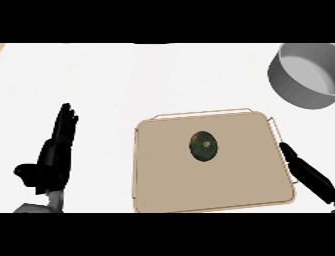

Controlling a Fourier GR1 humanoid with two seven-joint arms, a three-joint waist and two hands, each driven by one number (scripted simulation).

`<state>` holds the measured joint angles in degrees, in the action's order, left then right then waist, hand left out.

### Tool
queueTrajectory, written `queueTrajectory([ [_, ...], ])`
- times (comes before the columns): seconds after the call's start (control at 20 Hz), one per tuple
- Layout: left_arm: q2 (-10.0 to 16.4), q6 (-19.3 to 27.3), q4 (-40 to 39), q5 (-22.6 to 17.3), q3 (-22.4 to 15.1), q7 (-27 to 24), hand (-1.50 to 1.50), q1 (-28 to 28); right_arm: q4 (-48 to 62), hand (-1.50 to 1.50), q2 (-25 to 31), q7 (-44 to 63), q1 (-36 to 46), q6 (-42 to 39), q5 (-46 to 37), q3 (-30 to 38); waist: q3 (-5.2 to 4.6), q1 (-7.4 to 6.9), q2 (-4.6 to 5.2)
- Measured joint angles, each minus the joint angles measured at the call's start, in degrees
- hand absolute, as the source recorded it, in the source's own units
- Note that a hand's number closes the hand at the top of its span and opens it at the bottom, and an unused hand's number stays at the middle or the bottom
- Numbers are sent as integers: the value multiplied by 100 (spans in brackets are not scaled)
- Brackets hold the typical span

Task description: Pick the squash from the tray and place it in the pot

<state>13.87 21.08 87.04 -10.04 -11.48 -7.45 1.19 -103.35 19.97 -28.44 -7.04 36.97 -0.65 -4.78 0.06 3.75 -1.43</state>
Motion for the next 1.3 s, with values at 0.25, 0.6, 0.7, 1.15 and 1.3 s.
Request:
queueTrajectory([
  [0.25,-57,-142,269,-89,-32,-89,0,-93,-784,-150,-747,-1283,-1230,533,-682,-816,-4,-157,65],
  [0.6,-115,-188,393,2,-136,-101,0,-110,-1132,-150,-642,-344,-2672,894,-2498,-1621,-30,-304,144],
  [0.7,-146,-198,381,17,-169,-102,0,-67,-1083,-150,-550,134,-2967,788,-3006,-1713,-41,-339,176],
  [1.15,-194,-301,262,66,-198,-195,0,10,-1287,-150,-1117,2944,-2825,-613,-5557,-1995,-38,-484,207],
  [1.3,-202,-341,254,33,-133,-178,0,-1,-1292,-150,-1561,3816,-2287,-1313,-6291,-2243,-28,-469,185],
])
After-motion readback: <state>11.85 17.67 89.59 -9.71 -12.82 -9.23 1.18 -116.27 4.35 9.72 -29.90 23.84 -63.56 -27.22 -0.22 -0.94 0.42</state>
